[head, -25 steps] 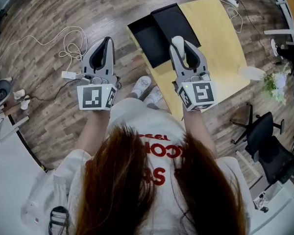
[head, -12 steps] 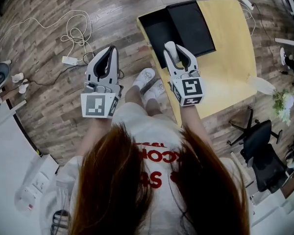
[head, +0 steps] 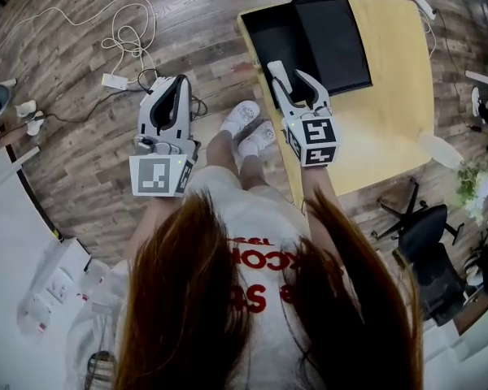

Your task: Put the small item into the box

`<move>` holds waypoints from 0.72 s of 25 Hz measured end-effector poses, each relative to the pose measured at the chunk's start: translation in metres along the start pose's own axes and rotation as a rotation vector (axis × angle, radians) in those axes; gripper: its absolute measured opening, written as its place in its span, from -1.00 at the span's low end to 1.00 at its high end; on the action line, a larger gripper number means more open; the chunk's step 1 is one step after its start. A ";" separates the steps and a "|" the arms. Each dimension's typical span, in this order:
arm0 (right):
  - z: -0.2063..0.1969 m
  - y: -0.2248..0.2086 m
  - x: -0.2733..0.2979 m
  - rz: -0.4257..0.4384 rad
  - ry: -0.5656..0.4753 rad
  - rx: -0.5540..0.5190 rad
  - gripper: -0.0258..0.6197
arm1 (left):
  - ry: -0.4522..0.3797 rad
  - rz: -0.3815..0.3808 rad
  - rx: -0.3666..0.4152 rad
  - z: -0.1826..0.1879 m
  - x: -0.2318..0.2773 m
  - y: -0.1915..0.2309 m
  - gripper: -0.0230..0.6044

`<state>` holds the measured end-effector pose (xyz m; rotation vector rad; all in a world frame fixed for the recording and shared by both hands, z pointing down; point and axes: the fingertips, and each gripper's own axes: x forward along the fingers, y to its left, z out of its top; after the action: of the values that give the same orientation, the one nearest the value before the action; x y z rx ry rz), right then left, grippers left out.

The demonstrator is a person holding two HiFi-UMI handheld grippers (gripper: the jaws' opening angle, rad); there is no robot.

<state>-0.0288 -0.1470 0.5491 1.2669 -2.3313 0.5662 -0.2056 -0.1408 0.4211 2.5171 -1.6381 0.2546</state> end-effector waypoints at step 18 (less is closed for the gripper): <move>0.114 -0.014 -0.058 -0.085 -0.322 -0.034 -0.90 | -0.083 0.005 0.018 0.038 0.010 0.004 -0.91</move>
<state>-0.0082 -0.1758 0.4253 1.5295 -2.5137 0.3114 -0.2026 -0.1585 0.3863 2.5697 -1.6792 0.1684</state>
